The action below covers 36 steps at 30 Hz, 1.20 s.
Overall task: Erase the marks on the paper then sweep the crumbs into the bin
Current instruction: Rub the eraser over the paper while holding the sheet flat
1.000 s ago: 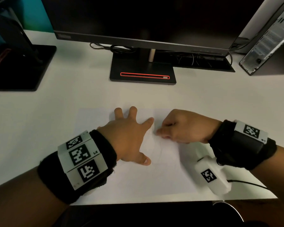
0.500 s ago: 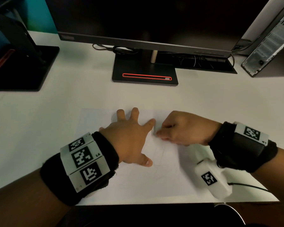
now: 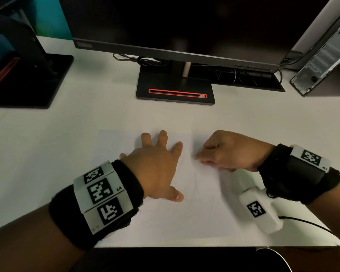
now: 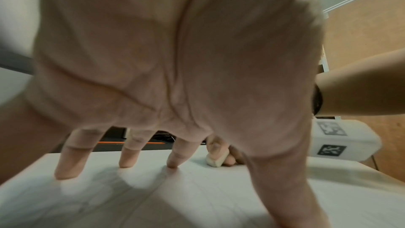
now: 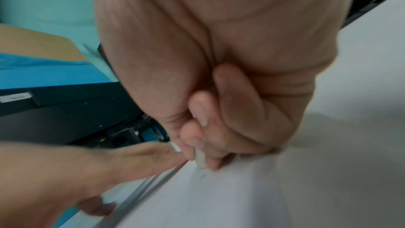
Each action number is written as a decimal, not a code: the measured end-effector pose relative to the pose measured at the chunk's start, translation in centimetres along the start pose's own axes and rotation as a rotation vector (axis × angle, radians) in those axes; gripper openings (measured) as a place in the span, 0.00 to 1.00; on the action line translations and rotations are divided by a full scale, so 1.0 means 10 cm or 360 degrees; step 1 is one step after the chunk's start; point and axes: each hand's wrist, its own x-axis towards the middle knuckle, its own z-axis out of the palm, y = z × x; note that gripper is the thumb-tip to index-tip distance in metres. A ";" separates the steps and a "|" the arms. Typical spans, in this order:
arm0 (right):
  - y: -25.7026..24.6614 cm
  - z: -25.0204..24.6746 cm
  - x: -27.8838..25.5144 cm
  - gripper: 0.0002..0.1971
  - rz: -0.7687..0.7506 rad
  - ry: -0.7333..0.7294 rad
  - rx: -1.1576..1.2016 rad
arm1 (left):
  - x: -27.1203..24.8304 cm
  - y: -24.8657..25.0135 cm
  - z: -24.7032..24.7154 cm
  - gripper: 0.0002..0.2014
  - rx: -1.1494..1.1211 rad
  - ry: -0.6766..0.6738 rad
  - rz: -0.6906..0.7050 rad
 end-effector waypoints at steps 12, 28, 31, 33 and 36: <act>-0.02 -0.04 0.04 0.18 0.0011 0.0124 0.0031 | 0.00 0.00 0.00 0.60 -0.0011 -0.0010 0.0001; 0.05 -0.13 -0.03 0.20 0.0015 0.0010 -0.0015 | 0.00 0.00 -0.01 0.60 0.0014 -0.0017 0.0000; 0.08 -0.13 -0.03 0.20 0.0028 0.0039 -0.0004 | 0.00 0.00 -0.01 0.60 0.0014 -0.0031 -0.0003; 0.08 -0.13 -0.03 0.19 0.0007 0.0098 -0.0044 | 0.00 0.00 0.00 0.61 0.0015 -0.0027 0.0000; 0.02 -0.08 -0.05 0.18 0.0003 -0.0082 -0.0041 | 0.00 0.00 -0.01 0.61 0.0019 -0.0025 0.0001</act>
